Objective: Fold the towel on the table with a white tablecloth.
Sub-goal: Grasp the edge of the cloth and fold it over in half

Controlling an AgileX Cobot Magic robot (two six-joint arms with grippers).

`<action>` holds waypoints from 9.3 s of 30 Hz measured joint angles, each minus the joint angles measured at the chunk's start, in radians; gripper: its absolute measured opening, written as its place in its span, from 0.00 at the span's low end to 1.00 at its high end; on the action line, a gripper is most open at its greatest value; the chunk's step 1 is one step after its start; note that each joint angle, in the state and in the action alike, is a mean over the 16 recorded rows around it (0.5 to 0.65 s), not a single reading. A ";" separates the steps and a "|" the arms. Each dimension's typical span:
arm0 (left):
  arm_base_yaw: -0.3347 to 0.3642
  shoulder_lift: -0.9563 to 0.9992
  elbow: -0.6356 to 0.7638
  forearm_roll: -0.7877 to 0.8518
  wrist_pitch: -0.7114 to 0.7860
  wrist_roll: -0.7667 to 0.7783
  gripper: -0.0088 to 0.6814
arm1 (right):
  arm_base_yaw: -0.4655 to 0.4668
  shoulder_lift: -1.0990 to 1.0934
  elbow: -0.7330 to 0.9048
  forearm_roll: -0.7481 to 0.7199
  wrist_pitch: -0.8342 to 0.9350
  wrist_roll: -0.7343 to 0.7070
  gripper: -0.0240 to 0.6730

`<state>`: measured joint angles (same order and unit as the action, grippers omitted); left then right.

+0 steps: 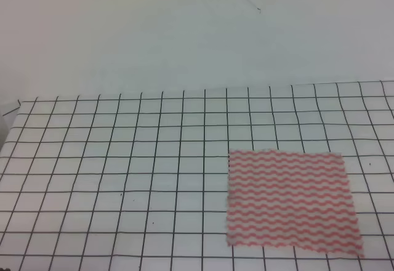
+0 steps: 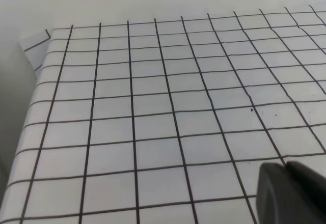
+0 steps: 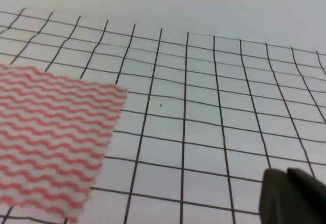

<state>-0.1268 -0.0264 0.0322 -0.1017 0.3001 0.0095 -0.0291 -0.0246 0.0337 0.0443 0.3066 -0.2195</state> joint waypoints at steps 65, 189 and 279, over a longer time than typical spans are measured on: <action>0.000 0.000 0.000 -1.169 -0.096 0.016 0.01 | 0.000 0.000 -0.004 1.060 -0.667 -0.029 0.03; 0.000 0.889 -0.480 -1.185 0.453 0.851 0.01 | 0.089 1.708 -0.719 0.697 0.288 -0.434 0.34; 0.000 0.889 -0.480 -1.137 0.497 0.859 0.01 | 0.090 1.676 -0.663 0.918 0.246 -0.601 0.41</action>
<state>-0.1268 0.8631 -0.4476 -1.2384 0.7975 0.8680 0.0613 1.6516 -0.6295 0.9628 0.5526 -0.8201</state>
